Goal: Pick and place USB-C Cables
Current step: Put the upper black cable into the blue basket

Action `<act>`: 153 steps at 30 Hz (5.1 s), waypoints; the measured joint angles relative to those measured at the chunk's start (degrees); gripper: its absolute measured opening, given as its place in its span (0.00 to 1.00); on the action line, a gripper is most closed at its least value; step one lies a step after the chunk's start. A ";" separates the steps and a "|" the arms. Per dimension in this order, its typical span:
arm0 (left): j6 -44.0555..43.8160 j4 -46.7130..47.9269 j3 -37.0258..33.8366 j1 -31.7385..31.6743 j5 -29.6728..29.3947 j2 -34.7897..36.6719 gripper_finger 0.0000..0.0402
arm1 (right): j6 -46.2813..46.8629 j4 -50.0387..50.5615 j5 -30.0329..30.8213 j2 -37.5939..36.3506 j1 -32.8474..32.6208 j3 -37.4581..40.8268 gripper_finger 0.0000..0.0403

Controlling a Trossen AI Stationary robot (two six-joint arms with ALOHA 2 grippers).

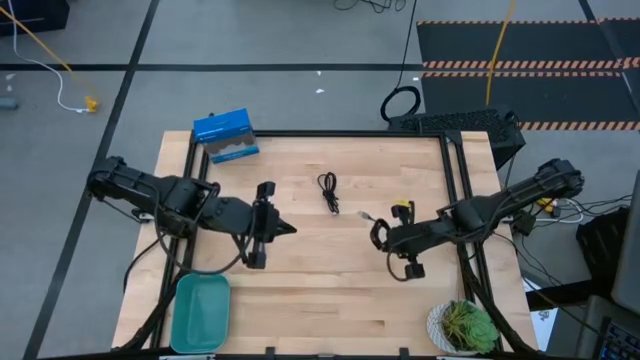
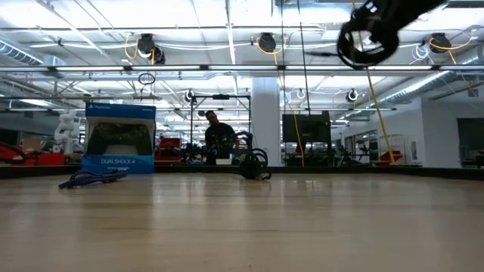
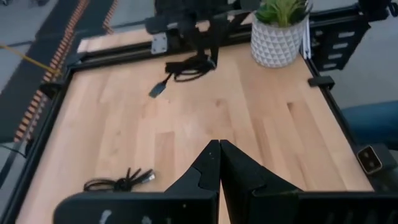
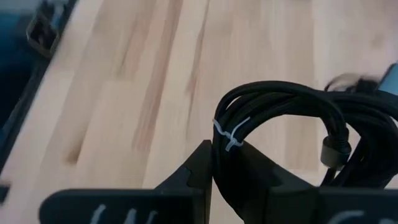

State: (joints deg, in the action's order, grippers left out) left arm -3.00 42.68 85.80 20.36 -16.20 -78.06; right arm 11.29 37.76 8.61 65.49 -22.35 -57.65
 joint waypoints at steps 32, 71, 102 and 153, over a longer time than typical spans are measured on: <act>7.85 -55.06 -36.35 -5.13 -3.34 1.97 0.02 | -15.81 -63.30 -2.84 -2.40 11.43 25.64 0.09; 39.15 -61.49 -23.17 -1.92 -7.92 -19.66 0.66 | 5.99 -71.46 -12.22 8.72 11.87 25.61 0.09; 53.75 -57.44 -20.44 -4.58 2.49 -22.54 0.63 | 10.64 -66.38 -21.33 8.70 11.74 25.61 0.09; 36.24 -59.44 -20.20 -9.08 15.52 -25.81 0.38 | 8.81 -66.14 -27.14 8.70 11.69 25.61 0.09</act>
State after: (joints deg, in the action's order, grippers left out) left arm 33.24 -16.76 65.60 11.27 -0.68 -103.88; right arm 20.10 -28.38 -18.53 74.19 -10.66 -32.03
